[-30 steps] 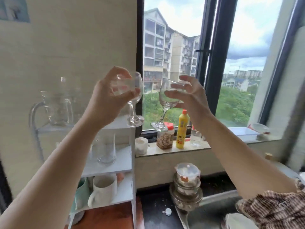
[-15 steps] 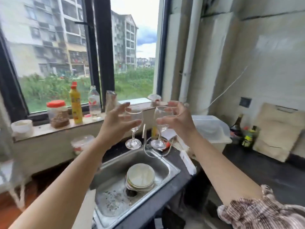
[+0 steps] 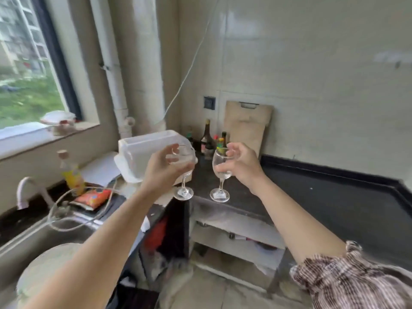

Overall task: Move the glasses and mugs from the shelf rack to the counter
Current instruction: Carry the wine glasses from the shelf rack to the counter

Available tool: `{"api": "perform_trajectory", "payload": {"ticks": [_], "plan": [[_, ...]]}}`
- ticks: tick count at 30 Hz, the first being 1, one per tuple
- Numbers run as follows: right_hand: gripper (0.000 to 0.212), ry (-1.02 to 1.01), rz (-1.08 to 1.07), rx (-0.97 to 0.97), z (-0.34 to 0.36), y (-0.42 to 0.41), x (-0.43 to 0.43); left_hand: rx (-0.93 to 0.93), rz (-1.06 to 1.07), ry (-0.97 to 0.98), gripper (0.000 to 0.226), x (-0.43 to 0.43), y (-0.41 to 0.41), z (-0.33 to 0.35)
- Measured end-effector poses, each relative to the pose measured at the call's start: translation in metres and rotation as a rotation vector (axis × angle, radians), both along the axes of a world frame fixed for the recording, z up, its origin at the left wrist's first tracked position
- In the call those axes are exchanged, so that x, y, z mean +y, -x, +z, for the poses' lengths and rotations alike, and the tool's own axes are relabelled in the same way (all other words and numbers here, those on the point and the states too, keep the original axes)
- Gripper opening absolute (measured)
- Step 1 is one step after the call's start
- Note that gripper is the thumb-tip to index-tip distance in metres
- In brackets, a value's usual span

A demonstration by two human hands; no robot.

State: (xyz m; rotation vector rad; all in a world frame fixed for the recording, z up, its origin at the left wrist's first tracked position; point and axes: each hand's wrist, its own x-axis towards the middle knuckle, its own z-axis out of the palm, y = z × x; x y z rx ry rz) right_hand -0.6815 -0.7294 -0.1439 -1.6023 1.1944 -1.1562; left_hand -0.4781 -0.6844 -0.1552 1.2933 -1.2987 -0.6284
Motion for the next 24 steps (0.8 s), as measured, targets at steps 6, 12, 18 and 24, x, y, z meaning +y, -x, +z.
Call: {"api": "perform_trajectory", "payload": {"ticks": [6, 12, 18, 24], "plan": [[0.07, -0.04, -0.175, 0.083, -0.016, 0.1, -0.114, -0.032, -0.173, -0.038, 0.062, -0.153, 0.098, -0.031], [0.071, -0.106, -0.334, 0.099, -0.041, 0.188, -0.211, -0.087, -0.327, -0.124, 0.069, -0.277, 0.196, -0.056], [0.069, -0.155, -0.452, 0.115, -0.077, 0.267, -0.293, -0.149, -0.452, -0.202, 0.064, -0.372, 0.285, -0.087], [0.073, -0.24, -0.463, 0.164, -0.13, 0.349, -0.395, -0.165, -0.424, -0.276, 0.065, -0.463, 0.371, -0.137]]}}
